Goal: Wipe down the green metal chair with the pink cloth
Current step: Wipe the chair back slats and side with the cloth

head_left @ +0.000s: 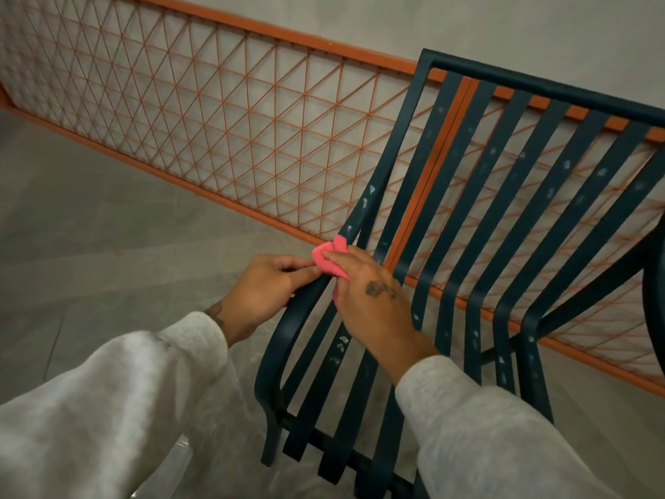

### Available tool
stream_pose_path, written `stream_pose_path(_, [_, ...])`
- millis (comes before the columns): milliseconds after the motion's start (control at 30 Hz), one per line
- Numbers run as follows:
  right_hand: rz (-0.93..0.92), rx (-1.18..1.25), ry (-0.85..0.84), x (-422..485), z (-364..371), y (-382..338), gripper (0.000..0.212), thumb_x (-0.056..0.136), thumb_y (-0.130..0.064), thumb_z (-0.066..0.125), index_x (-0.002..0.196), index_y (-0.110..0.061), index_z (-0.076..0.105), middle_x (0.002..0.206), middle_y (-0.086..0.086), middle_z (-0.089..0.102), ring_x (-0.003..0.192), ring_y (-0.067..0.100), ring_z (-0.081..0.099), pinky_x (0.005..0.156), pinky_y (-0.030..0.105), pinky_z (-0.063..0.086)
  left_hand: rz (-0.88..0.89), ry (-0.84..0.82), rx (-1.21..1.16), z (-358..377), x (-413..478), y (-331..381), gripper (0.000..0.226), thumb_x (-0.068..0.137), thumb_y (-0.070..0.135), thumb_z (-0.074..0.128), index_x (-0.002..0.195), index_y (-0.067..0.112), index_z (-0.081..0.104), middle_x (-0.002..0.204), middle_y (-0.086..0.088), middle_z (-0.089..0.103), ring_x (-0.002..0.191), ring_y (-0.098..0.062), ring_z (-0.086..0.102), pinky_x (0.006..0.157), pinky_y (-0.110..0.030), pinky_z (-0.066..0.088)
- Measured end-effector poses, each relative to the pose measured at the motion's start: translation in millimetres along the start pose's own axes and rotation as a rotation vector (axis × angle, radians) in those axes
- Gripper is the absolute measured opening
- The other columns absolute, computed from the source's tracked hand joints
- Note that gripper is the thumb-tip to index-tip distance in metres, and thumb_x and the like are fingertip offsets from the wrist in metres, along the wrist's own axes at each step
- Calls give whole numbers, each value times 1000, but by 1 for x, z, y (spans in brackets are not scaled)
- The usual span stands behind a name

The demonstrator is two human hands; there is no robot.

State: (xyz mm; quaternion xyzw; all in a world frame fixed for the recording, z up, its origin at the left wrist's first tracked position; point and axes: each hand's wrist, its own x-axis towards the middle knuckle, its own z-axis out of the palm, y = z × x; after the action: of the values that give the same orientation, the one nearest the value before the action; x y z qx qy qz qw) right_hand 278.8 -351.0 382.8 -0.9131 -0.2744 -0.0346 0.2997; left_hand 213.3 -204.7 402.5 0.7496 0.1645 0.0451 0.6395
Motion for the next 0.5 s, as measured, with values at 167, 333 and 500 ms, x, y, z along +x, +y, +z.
stream_pose_path(167, [27,-69,-5,20,-1,11,56,99,-9,46,144,-42,45,150,-9,45,133,26,45,108,50,42,35,-11,151,-5,7,4,12,89,21,68,95,13,75,86,0,76,74,-9,72,61,-16,55])
stream_pose_path(333, [52,-26,16,35,3,18,59,95,-3,50,142,-40,48,146,-7,49,130,24,49,108,49,43,-38,-97,171,-10,14,17,16,87,19,70,94,5,73,88,-4,76,82,-16,73,74,-30,60])
stream_pose_path(500, [-7,-27,10,-4,0,-2,57,97,-4,52,145,-34,47,146,-6,47,128,19,48,109,38,43,-57,-94,128,-9,13,15,14,85,18,72,94,6,73,88,-5,76,86,-20,73,81,-40,60])
